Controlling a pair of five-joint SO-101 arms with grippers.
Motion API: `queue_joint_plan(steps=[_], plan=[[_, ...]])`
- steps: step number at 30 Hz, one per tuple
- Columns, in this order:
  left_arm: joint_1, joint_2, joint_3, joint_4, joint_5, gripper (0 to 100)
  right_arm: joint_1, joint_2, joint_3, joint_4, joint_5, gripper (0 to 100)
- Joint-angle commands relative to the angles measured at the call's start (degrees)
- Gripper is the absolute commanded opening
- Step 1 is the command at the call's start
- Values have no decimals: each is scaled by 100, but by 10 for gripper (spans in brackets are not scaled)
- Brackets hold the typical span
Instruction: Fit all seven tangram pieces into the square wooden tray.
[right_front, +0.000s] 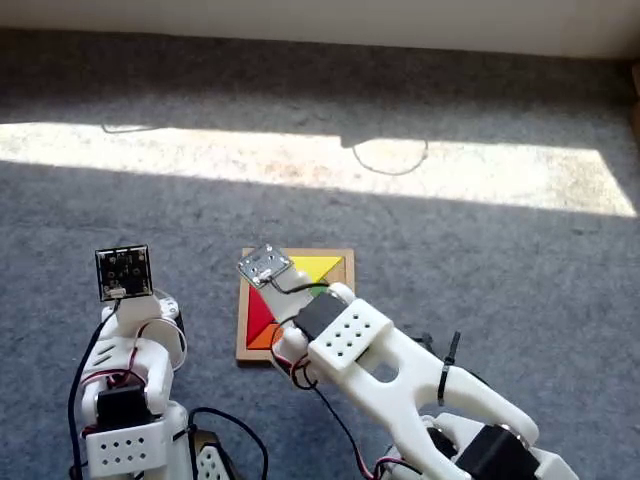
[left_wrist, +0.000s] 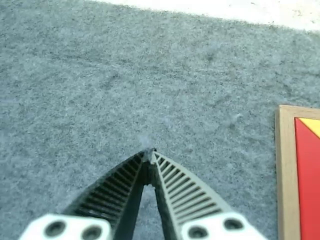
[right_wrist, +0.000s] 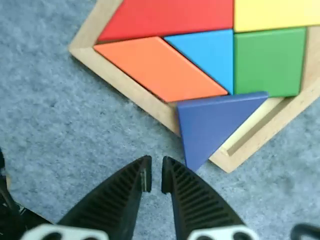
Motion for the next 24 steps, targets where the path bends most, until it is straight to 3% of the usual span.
queue_joint_plan(steps=[1, 14, 24], plan=[[-92, -251, 110, -9, -26, 6, 127, -207, 541, -655, -132, 52], [-92, -251, 110, -9, -26, 6, 2035, -277, 1051, -910, 1125, 52], [-92, -251, 110, -9, -26, 6, 2308, -277, -75, -497, 1257, 52]])
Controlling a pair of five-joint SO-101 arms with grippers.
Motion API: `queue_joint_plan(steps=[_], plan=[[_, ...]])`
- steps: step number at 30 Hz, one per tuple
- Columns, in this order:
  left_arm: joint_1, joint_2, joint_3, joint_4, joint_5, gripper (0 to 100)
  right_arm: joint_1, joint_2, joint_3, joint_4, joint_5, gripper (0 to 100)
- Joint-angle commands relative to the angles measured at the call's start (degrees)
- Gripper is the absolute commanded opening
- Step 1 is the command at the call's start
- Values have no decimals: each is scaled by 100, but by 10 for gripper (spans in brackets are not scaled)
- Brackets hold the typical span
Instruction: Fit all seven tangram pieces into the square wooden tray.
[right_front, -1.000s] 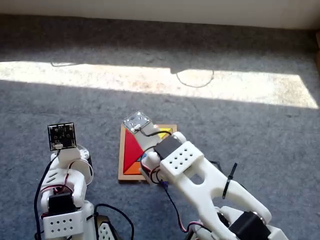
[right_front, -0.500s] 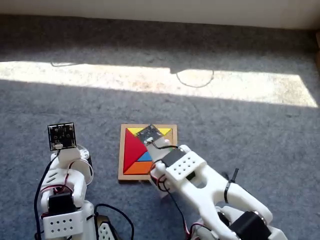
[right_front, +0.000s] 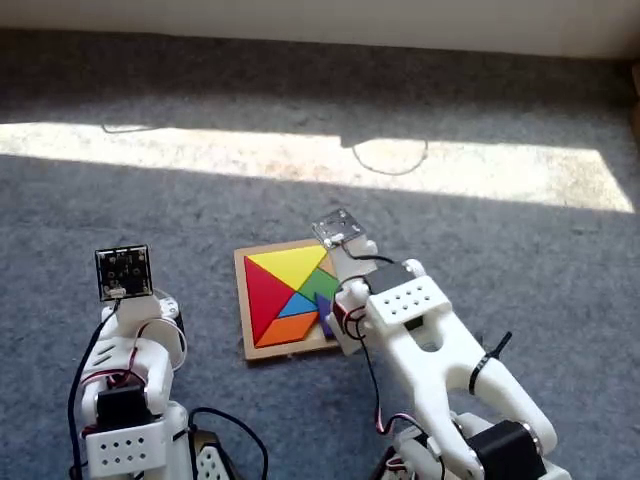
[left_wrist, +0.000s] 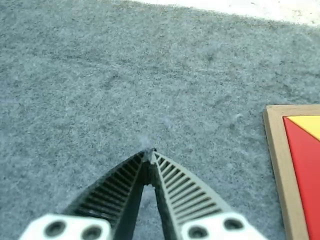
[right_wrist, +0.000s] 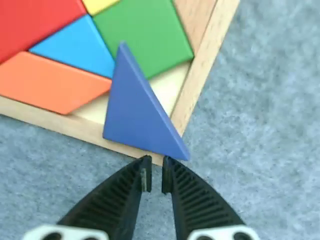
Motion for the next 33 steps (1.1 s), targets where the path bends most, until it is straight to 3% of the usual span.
queue_joint_plan(steps=[1, 7, 9, 22, 33], plan=[[-92, -251, 110, -9, -26, 6, 84, -277, -725, 312, 26, 52], [-92, -251, 110, -9, -26, 6, -48, -233, -1112, 295, -26, 52], [-92, -251, 110, -9, -26, 6, -180, -215, -1121, 207, -396, 52], [-92, -251, 110, -9, -26, 6, -303, -189, -796, -1648, -712, 52], [-92, -251, 110, -9, -26, 6, -462, 787, -690, -1903, -1143, 48]])
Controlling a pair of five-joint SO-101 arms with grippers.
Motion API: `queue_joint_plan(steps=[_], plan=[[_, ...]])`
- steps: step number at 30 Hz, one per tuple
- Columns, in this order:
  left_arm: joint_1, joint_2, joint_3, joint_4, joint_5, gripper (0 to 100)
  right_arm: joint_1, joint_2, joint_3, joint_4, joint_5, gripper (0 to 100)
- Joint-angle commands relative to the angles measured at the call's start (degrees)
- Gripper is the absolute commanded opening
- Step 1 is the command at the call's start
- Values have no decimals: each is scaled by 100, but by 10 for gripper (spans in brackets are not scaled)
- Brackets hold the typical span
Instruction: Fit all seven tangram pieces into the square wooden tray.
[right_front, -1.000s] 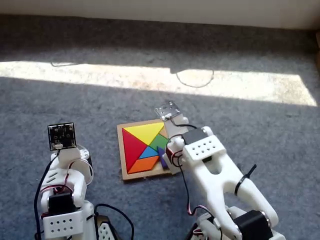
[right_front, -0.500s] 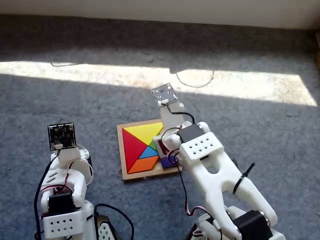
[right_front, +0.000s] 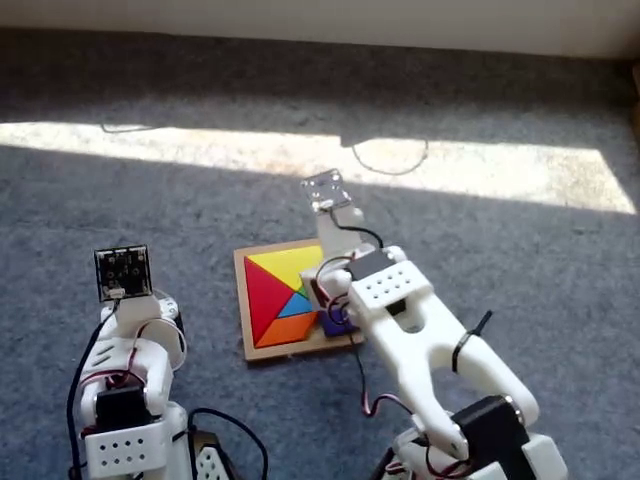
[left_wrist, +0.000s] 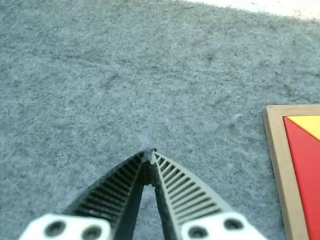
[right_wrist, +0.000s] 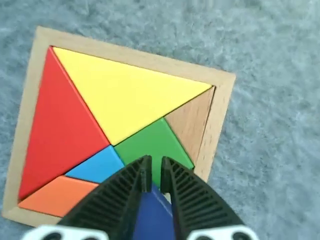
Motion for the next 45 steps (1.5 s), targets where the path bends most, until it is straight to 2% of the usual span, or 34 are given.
queue_joint_plan(steps=[1, 8, 13, 20, 25, 29, 33, 39, 45], plan=[[-92, -251, 110, -9, -26, 6, -286, 22, -48, -110, -185, 48], [-92, -251, 110, -9, -26, 6, -831, 22, 13, -101, -185, 48], [-92, -251, 110, -9, -26, 6, -910, -4, -40, 453, -176, 48], [-92, -251, 110, -9, -26, 6, -971, -31, -31, 1042, 343, 48], [-92, -251, 110, -9, -26, 6, -963, -189, -277, 1560, 334, 48], [-92, -251, 110, -9, -26, 6, -927, -831, -479, 1613, 308, 48], [-92, -251, 110, -9, -26, 6, -708, -1411, -479, 2097, 308, 48], [-92, -251, 110, -9, -26, 6, -409, -1710, -171, 2686, 343, 48], [-92, -251, 110, -9, -26, 6, -400, -1736, 391, 2747, 308, 56]])
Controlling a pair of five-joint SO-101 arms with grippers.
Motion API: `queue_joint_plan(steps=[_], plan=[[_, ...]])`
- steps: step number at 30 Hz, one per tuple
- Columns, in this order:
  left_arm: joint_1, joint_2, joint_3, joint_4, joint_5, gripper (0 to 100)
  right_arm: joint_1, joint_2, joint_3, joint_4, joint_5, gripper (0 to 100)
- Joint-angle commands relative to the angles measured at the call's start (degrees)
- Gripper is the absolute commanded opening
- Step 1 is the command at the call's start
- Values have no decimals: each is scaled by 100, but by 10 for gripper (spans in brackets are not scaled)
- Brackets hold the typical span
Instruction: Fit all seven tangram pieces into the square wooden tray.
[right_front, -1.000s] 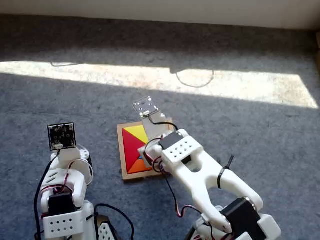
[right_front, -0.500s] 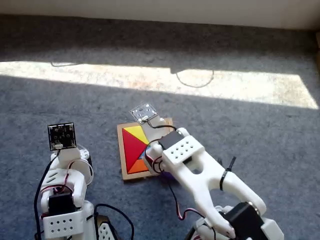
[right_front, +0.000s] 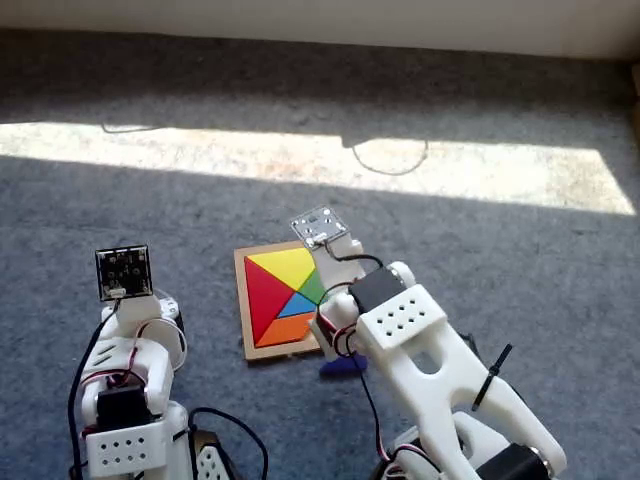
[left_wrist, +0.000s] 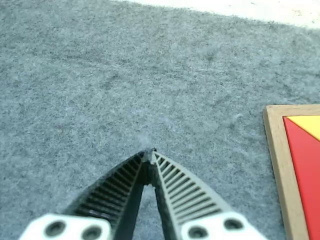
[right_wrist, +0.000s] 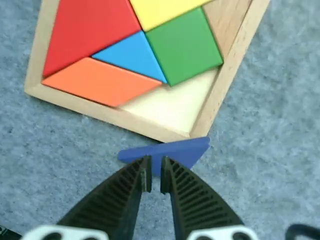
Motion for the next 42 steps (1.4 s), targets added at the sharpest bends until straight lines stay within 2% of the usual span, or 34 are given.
queue_joint_plan(steps=[1, 4, 9, 16, 29, 34, 42], plan=[[-92, -251, 110, -9, -26, 6, 84, -215, 180, 110, 18, 68], [-92, -251, 110, -9, -26, 6, 84, -215, 224, 382, 18, 120], [-84, -251, 110, -9, -26, 6, 84, -145, 576, 119, 44, 122], [-84, -251, 110, -9, -26, 6, 84, -154, 1226, -875, 18, 51], [-84, -251, 110, -9, -26, 6, 207, -145, 927, -1191, 0, 49], [-84, -251, 110, -9, -26, 6, 207, -145, 567, -1191, -404, 49], [-84, -251, 110, -9, -26, 6, 207, -40, 198, -1209, -431, 49]])
